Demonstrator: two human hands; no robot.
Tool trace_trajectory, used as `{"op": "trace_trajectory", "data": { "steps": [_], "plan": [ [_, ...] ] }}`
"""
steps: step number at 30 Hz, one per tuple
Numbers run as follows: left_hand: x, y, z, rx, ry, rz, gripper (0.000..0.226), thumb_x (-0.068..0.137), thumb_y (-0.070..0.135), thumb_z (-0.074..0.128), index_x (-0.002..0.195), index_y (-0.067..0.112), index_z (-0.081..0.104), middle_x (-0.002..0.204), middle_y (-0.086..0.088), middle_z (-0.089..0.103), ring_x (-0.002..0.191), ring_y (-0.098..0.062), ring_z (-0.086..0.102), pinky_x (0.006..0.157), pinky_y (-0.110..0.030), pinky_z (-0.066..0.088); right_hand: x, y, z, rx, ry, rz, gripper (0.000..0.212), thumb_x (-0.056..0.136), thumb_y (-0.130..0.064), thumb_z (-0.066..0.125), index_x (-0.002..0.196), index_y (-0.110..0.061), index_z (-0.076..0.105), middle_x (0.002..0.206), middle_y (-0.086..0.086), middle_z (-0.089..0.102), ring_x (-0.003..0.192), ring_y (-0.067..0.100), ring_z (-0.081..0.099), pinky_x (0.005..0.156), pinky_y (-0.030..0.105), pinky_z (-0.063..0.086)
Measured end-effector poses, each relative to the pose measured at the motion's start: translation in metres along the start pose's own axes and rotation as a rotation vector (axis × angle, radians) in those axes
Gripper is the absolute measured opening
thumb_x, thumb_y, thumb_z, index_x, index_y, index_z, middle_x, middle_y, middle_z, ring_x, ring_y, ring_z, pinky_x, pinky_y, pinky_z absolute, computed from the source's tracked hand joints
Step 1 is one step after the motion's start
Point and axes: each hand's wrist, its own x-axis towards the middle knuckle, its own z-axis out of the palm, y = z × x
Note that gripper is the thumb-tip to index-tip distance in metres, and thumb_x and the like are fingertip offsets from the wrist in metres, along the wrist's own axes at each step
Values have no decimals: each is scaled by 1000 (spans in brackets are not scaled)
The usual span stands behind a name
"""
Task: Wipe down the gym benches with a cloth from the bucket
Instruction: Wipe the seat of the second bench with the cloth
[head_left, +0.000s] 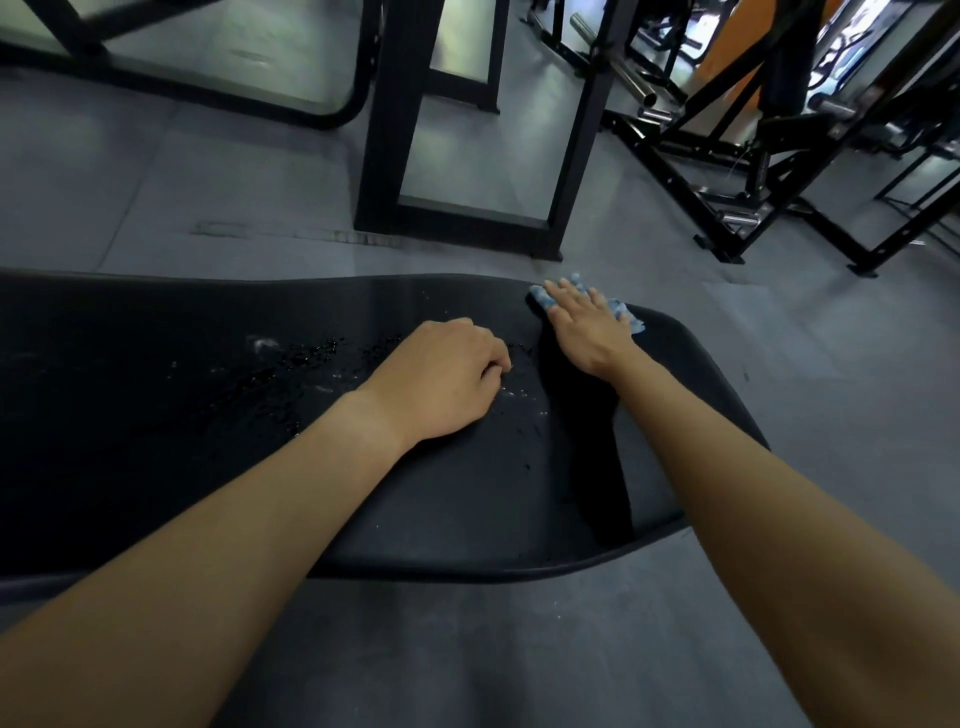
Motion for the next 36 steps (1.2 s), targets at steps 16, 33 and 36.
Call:
{"op": "trace_trajectory", "data": {
  "steps": [16, 33, 36],
  "plan": [
    [-21, -22, -18, 88, 103, -26, 31, 102, 16, 51, 126, 19, 70, 128, 0, 67, 114, -19, 61, 104, -42, 47, -65, -15, 13, -23, -30, -179, 51, 108, -43, 18, 158, -45, 16, 168, -17, 5, 156, 14, -5, 124, 53, -3],
    [-33, -28, -27, 174, 18, -150, 36, 104, 21, 43, 135, 18, 61, 127, 0, 64, 116, -20, 58, 102, -41, 47, -77, -37, 19, -38, -26, -281, 51, 109, -45, 18, 160, -41, 15, 168, -15, 5, 156, 13, -6, 126, 47, -3],
    [-31, -28, -27, 159, 22, -163, 34, 104, 20, 44, 133, 17, 62, 126, 1, 64, 115, -19, 59, 102, -41, 47, -38, -36, 13, -35, -13, -147, 52, 108, -43, 18, 160, -38, 16, 169, -11, 6, 156, 18, -2, 125, 51, -1]
  ]
}}
